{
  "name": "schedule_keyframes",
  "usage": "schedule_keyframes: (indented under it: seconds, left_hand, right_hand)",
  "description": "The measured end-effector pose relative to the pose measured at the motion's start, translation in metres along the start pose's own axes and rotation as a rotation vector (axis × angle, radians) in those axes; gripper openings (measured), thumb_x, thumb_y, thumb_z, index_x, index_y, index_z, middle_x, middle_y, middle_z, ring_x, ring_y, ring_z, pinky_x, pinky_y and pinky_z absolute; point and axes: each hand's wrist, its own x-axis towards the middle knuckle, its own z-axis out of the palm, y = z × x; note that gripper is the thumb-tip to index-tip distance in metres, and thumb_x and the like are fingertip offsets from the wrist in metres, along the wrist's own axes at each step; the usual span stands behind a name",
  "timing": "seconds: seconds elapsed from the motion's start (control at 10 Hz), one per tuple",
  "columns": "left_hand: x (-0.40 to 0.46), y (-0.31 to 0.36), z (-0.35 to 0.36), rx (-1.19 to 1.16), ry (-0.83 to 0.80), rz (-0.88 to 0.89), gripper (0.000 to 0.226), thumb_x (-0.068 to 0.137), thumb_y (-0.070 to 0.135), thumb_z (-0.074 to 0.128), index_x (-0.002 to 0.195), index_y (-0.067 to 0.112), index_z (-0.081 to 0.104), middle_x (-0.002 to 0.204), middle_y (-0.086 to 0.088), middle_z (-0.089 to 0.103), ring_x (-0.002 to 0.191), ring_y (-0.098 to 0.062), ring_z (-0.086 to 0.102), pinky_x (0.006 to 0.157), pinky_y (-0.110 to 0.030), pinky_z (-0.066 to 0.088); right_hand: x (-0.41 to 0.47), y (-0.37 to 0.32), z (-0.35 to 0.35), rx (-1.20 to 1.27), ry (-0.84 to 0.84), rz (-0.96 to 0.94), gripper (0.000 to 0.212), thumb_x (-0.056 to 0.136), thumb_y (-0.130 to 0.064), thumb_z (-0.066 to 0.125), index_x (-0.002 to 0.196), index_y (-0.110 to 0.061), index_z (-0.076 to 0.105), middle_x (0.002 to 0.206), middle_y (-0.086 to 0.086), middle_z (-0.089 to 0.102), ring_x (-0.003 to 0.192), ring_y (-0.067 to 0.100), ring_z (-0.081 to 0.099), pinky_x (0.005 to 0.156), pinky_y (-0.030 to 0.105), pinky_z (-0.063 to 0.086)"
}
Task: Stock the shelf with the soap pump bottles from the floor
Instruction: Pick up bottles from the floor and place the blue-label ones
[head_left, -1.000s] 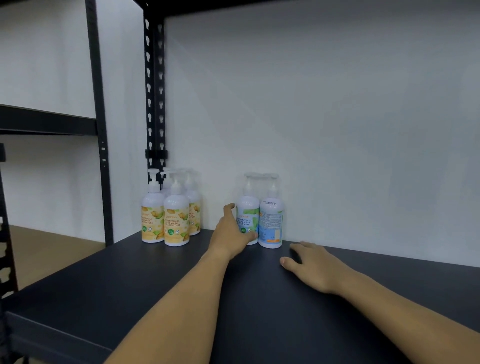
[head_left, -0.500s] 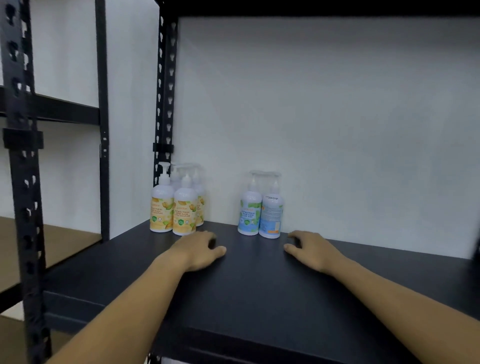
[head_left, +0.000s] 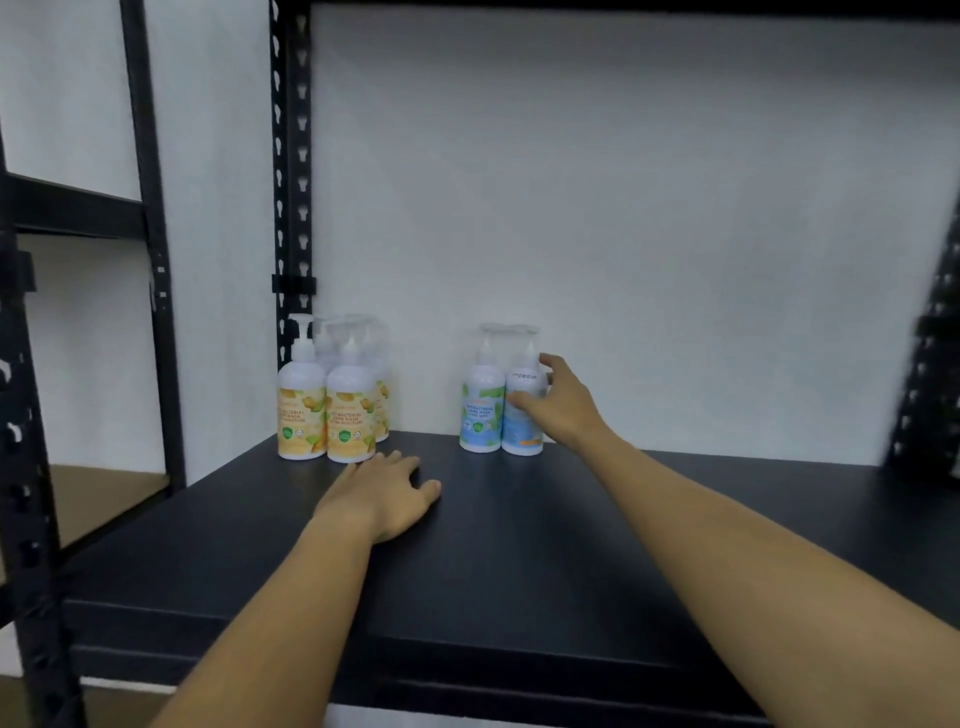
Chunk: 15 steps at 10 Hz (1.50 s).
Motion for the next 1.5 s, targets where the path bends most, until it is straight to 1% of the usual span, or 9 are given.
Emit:
schedule_keyframes:
  seconds: [0.2,0.5,0.7,0.8,1.0,1.1,1.2,1.3,1.5]
  left_hand:
    - [-0.001,0.000,-0.001,-0.012,0.004,0.010,0.063,0.102,0.053,0.034,0.157,0.023,0.025,0.166,0.001,0.016,0.152,-0.017,0.013,0.123,-0.037,0.014]
    - [-0.005,0.002,-0.004,-0.023,0.027,0.017,0.058,0.102,0.050,0.036,0.153,0.022,0.033,0.158,0.003,0.033,0.144,-0.017,0.031,0.116,-0.035,0.026]
    - [-0.005,0.004,-0.005,-0.022,0.027,0.007,0.057,0.102,0.051,0.036,0.153,0.023,0.033,0.158,0.002,0.034,0.144,-0.018,0.032,0.114,-0.035,0.027]
    - [-0.005,0.004,-0.004,-0.026,0.026,0.006,0.057,0.102,0.051,0.037,0.152,0.024,0.034,0.157,0.001,0.035,0.143,-0.018,0.033,0.113,-0.035,0.028]
    - [-0.001,0.002,-0.002,-0.035,0.026,-0.013,0.058,0.101,0.053,0.038,0.152,0.026,0.034,0.156,0.000,0.037,0.141,-0.020,0.036,0.112,-0.036,0.030]
    - [-0.001,0.001,-0.002,-0.037,0.031,-0.015,0.058,0.101,0.053,0.038,0.152,0.026,0.034,0.156,0.000,0.037,0.141,-0.020,0.036,0.112,-0.036,0.030]
    - [0.001,-0.002,-0.001,-0.052,0.035,-0.026,0.058,0.100,0.054,0.039,0.152,0.027,0.035,0.155,0.000,0.038,0.140,-0.021,0.038,0.111,-0.037,0.033]
    - [0.003,-0.002,0.000,-0.063,0.037,-0.033,0.059,0.099,0.054,0.040,0.151,0.028,0.035,0.153,0.000,0.040,0.139,-0.022,0.040,0.110,-0.037,0.035]
    - [0.005,-0.004,0.001,-0.076,0.042,-0.032,0.059,0.099,0.054,0.041,0.151,0.028,0.036,0.151,0.000,0.042,0.138,-0.022,0.041,0.110,-0.037,0.036]
  right_hand:
    - [0.000,0.016,0.013,0.026,0.054,-0.014,0.059,0.082,-0.004,0.064,0.136,-0.021,0.045,0.107,-0.004,0.061,0.096,0.018,0.064,0.080,0.030,0.053]
    - [-0.001,0.032,0.009,-0.163,0.175,0.001,0.086,0.072,-0.040,0.085,0.137,-0.021,0.031,0.118,0.004,0.046,0.095,0.023,0.062,0.082,0.043,0.056]
    - [-0.006,0.041,0.001,0.014,-0.061,-0.006,0.088,0.080,-0.003,0.071,0.148,-0.030,0.021,0.111,-0.003,0.060,0.091,0.007,0.064,0.065,0.014,0.048]
    - [-0.007,0.045,-0.006,-0.009,-0.025,-0.024,0.082,0.079,-0.004,0.072,0.144,-0.031,0.029,0.105,-0.002,0.062,0.087,0.007,0.063,0.065,0.016,0.048]
    - [-0.005,0.046,0.002,-0.089,0.098,-0.020,0.087,0.063,-0.032,0.089,0.122,-0.035,0.025,0.116,0.005,0.053,0.092,0.021,0.065,0.081,0.044,0.057]
    - [-0.006,0.047,0.001,-0.004,0.052,0.002,0.087,0.067,-0.029,0.086,0.126,-0.040,0.022,0.122,0.009,0.051,0.096,0.021,0.065,0.087,0.041,0.057]
    - [-0.009,0.052,-0.012,0.054,-0.058,0.024,0.090,0.083,-0.003,0.069,0.149,-0.029,0.013,0.115,0.004,0.052,0.093,0.015,0.065,0.072,0.018,0.050]
    - [-0.012,0.054,-0.018,0.038,-0.068,0.004,0.084,0.083,-0.002,0.067,0.146,-0.034,0.020,0.123,0.004,0.054,0.097,0.018,0.067,0.069,0.018,0.050]
    - [-0.009,0.048,0.000,-0.084,0.044,-0.036,0.078,0.076,-0.013,0.080,0.131,-0.025,0.027,0.089,-0.002,0.056,0.078,0.015,0.061,0.064,0.026,0.047]
